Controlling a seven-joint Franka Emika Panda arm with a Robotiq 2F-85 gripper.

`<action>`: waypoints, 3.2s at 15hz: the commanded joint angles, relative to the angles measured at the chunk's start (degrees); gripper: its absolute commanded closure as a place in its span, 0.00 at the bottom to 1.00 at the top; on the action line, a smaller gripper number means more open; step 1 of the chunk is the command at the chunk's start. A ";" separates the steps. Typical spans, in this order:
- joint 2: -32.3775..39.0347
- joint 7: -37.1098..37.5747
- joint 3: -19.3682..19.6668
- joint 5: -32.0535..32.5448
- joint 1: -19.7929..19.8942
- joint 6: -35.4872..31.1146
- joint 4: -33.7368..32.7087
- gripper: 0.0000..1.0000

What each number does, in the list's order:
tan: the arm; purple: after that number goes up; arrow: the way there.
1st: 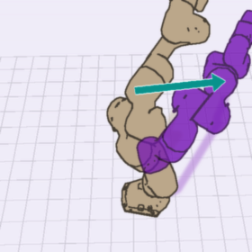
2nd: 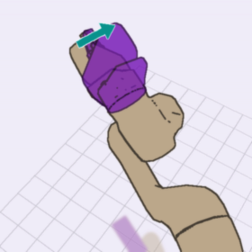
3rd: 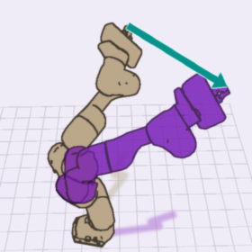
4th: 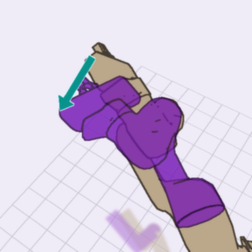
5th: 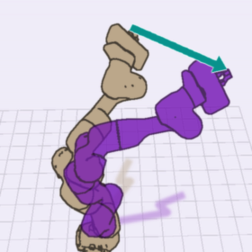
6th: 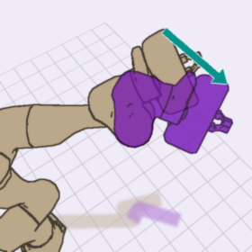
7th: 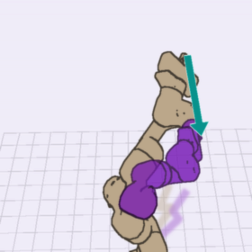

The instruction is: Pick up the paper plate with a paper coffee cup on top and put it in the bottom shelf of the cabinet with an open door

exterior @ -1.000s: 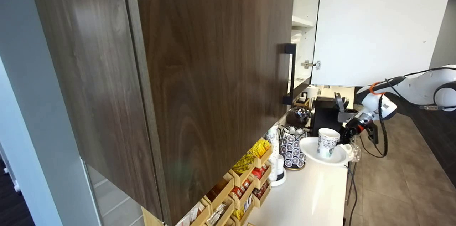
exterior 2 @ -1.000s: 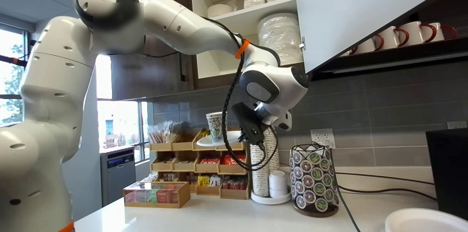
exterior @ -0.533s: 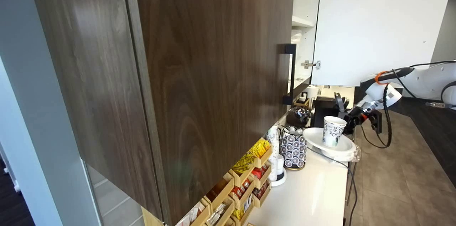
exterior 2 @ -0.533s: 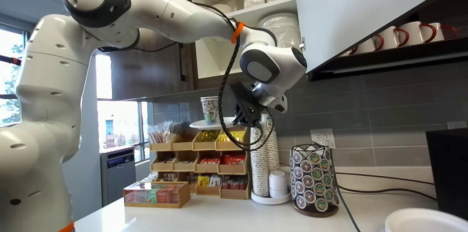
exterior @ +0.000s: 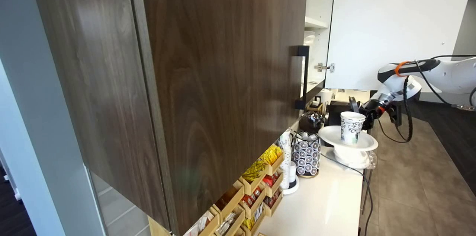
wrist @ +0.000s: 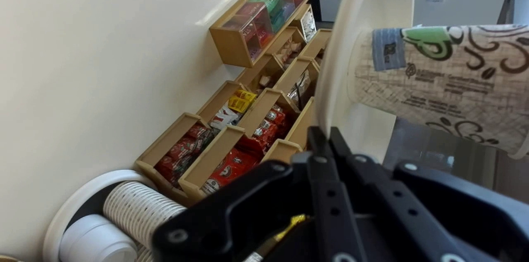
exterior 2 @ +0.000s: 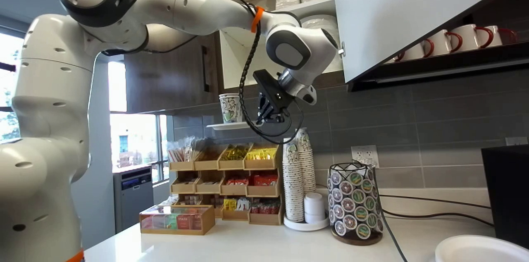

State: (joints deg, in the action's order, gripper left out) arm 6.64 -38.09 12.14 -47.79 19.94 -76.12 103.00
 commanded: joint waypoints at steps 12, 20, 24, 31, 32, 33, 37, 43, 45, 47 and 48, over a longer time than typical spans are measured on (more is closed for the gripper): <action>-3.10 2.12 1.19 -1.66 -1.20 4.17 -5.07 0.99; -2.50 9.82 1.89 -3.53 -1.25 12.95 -15.84 0.99; -1.43 15.79 1.69 -5.33 -1.61 13.90 -20.49 0.99; -2.07 14.66 1.55 -5.13 -2.15 11.75 -20.24 0.96; -1.99 14.66 1.54 -5.13 -2.14 11.75 -20.25 0.99; -1.78 15.46 1.51 -5.74 -2.12 12.08 -21.08 0.99; -1.24 18.27 1.37 -8.14 -2.21 12.21 -24.76 0.99; 0.77 25.05 0.84 -10.76 -3.17 10.23 -29.74 0.99; 2.08 27.93 0.55 -10.94 -3.50 8.77 -31.63 0.99; 3.59 30.73 0.12 -11.06 -3.79 7.00 -33.44 0.99; 4.28 32.10 -0.12 -11.00 -3.94 5.94 -34.24 0.99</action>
State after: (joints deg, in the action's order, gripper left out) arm 7.81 -11.02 12.33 -57.51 16.51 -68.27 72.78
